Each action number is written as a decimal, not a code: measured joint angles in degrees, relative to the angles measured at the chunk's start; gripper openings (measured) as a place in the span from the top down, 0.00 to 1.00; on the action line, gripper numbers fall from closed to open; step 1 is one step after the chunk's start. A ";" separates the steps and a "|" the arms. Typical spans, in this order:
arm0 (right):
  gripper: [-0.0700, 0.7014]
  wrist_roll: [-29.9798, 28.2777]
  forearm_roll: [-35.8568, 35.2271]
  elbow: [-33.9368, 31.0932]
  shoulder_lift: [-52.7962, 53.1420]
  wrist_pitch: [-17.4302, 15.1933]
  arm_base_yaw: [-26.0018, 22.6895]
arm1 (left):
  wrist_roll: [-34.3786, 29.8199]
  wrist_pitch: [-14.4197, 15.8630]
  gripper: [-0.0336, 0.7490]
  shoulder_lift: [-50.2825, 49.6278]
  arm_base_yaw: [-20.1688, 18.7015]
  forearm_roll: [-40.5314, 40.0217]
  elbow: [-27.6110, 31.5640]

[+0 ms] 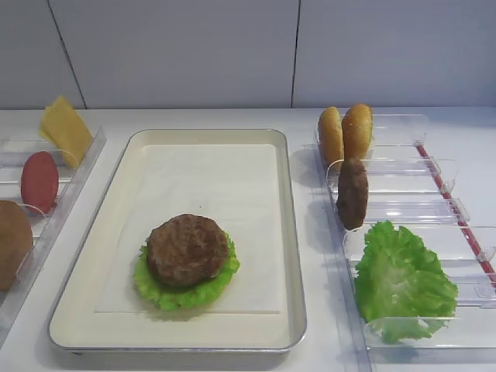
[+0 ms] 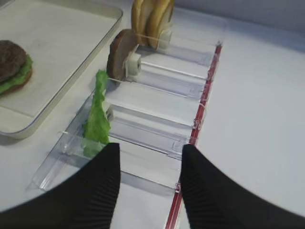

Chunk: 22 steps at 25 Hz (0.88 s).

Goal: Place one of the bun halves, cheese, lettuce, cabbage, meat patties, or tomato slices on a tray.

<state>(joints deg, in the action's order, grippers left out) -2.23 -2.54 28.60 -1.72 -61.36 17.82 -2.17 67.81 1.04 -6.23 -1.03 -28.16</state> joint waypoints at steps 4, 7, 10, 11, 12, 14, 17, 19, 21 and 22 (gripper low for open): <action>0.49 3.85 3.19 -0.95 2.73 -2.75 0.00 | 0.00 -0.12 0.37 0.00 0.00 0.00 0.00; 0.49 3.05 2.54 -1.43 2.73 -3.84 0.00 | 0.00 -0.12 0.37 0.00 0.00 -0.21 0.00; 0.49 2.81 2.54 -1.47 2.73 -3.84 0.00 | 0.00 -0.12 0.37 0.00 0.00 -0.21 0.00; 0.49 2.81 2.54 -1.47 2.73 -3.84 0.00 | 0.00 -0.12 0.37 0.00 0.00 -0.21 0.00; 0.49 2.81 2.54 -1.47 2.73 -3.84 0.00 | 0.00 -0.12 0.37 0.00 0.00 -0.21 0.00; 0.49 2.81 2.54 -1.47 2.73 -3.84 0.00 | 0.00 -0.12 0.37 0.00 0.00 -0.25 0.00; 0.49 2.81 2.54 -1.47 2.73 -3.84 0.00 | 0.00 -0.12 0.37 0.00 0.00 -0.25 0.00; 0.49 2.81 2.54 -1.47 2.73 -3.84 0.00 | 0.00 -0.12 0.37 0.00 0.00 -0.34 0.00; 0.49 2.81 2.54 -1.47 2.73 -3.84 0.00 | 0.00 -0.12 0.37 0.00 0.00 -0.34 0.00; 0.49 2.81 2.54 -1.47 2.73 -3.84 0.00 | 0.00 -0.12 0.37 0.00 0.00 -0.34 0.00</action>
<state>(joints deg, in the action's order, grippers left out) 0.58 0.00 27.13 1.01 -65.20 17.82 -2.17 67.69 1.04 -6.23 -1.37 -28.16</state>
